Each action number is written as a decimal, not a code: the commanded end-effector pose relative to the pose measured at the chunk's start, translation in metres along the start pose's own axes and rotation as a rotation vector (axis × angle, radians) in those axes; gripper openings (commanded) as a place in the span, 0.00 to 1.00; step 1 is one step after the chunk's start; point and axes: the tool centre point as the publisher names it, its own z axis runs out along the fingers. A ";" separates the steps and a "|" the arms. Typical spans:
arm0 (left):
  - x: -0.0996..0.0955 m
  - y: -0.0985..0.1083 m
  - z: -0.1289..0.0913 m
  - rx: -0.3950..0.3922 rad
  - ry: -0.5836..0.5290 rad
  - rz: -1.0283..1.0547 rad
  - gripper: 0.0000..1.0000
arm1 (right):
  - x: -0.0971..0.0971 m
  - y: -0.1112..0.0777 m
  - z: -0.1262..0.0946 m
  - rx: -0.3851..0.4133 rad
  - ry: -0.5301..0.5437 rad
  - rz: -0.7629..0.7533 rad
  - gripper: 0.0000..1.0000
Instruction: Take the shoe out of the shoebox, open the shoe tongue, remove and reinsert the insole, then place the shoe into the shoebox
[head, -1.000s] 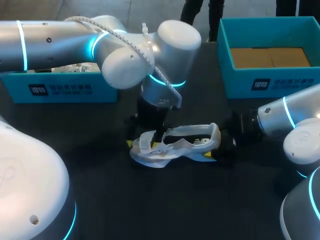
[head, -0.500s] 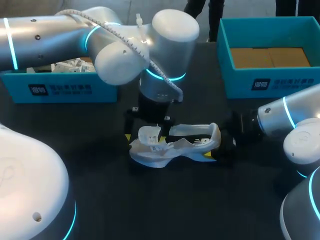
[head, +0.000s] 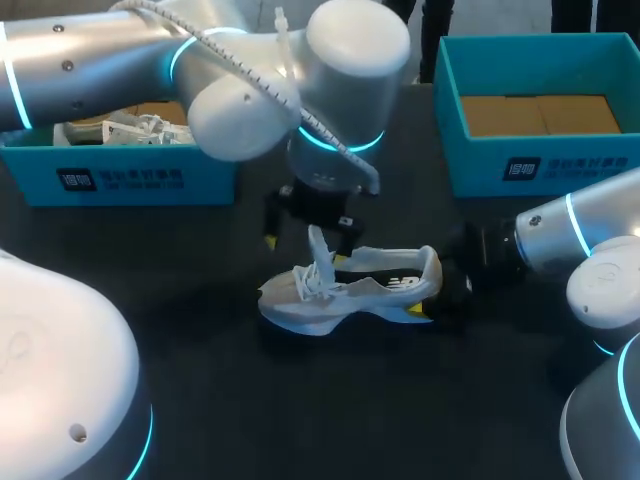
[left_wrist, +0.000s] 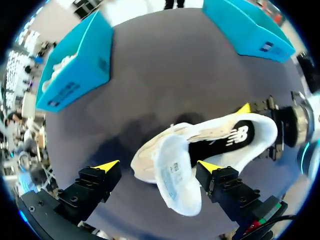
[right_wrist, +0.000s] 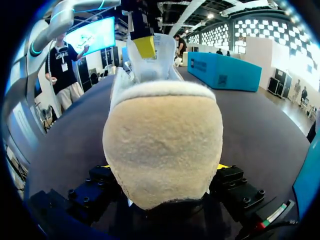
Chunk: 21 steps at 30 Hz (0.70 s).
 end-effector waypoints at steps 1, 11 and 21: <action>0.002 -0.006 -0.022 0.027 0.038 0.175 1.00 | -0.001 0.000 0.003 0.002 -0.002 0.001 0.00; 0.018 -0.010 -0.039 -0.012 -0.002 0.876 1.00 | -0.001 0.000 0.003 0.002 -0.002 0.001 0.00; 0.021 -0.023 -0.051 0.077 0.075 1.096 1.00 | -0.001 0.000 0.003 0.002 -0.002 0.001 0.00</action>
